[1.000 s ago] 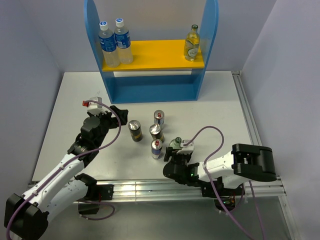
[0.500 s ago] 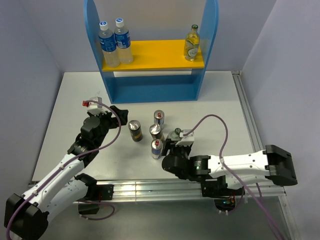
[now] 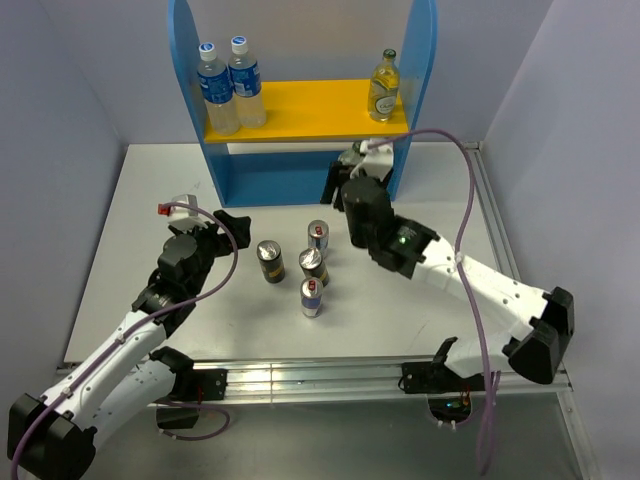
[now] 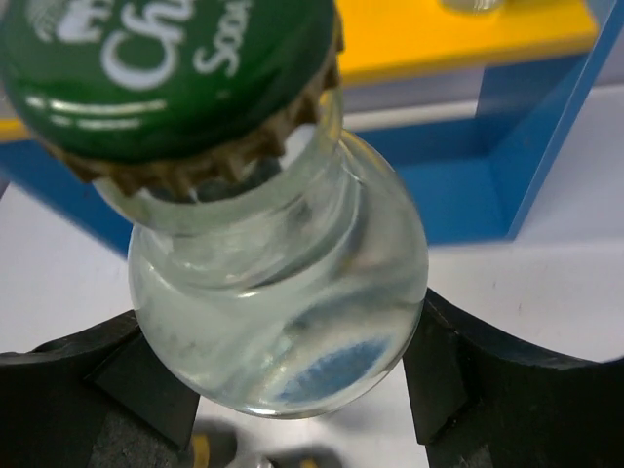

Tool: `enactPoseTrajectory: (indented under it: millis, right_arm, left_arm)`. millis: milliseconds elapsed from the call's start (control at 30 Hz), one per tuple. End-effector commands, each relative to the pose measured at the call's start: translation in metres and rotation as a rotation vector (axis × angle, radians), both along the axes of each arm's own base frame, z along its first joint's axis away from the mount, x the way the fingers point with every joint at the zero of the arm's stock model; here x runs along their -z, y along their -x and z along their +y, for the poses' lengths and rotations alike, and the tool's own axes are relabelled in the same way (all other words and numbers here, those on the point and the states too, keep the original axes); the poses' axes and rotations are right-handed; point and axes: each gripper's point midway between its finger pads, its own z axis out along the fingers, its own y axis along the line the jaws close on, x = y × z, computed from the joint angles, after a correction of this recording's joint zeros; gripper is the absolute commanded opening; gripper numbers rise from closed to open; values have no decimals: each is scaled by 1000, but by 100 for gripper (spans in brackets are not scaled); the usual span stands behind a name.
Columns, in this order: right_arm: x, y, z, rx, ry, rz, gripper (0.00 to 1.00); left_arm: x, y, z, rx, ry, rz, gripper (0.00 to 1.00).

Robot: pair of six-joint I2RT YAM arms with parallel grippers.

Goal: Place and organize the beverage onto the shelf

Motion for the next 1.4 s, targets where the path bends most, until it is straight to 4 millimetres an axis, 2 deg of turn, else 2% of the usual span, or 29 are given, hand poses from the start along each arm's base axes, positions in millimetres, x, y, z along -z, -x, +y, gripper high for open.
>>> enactPoseTrajectory:
  millis: [0,33,100,133,300,367,500,600,700,967,1133,1267,1367]
  right_arm:
    - [-68,-34,9,-20,-46,-127,0]
    - [-69,-49,1,-4,-33,-125,0]
    - [-73,-74,5,6,-20,-124,0]
    - [-74,-88,-4,29,-7,-122,0]
    - [-81,-147,-8,77,38,-116,0]
    - [-85,-165,-18,92,44,-118,0]
    - [-101,-192,-21,108,54,-139,0]
    - [-112,-199,-23,114,58,-154,0]
    - [-122,-195,-25,112,29,-172,0]
    - [-123,-193,-20,83,5,-189,0]
    - [-109,-192,-10,37,-7,-137,0]
    - [-87,-193,-2,-4,26,-37,0]
    - [-72,-183,-2,-15,29,55,0]
  left_arm:
    - [-6,-2,2,-14,15,-7,97]
    - [-6,-2,1,-10,15,-7,97]
    - [-5,-3,-1,-3,10,-1,96]
    - [-5,-3,0,-5,11,-1,97]
    - [-5,-1,-3,14,12,-8,97]
    - [-5,-1,-2,11,12,-11,97]
    - [-5,-1,-3,14,10,-10,97]
    - [-4,-2,-4,17,8,-8,97]
    - [-4,-4,-3,11,6,-9,97]
    - [-2,-5,-4,13,6,-5,97]
    - [-3,-4,-4,11,4,-8,97]
    - [-2,-4,-4,15,3,-5,97]
    - [-2,-4,-3,12,-1,-1,97]
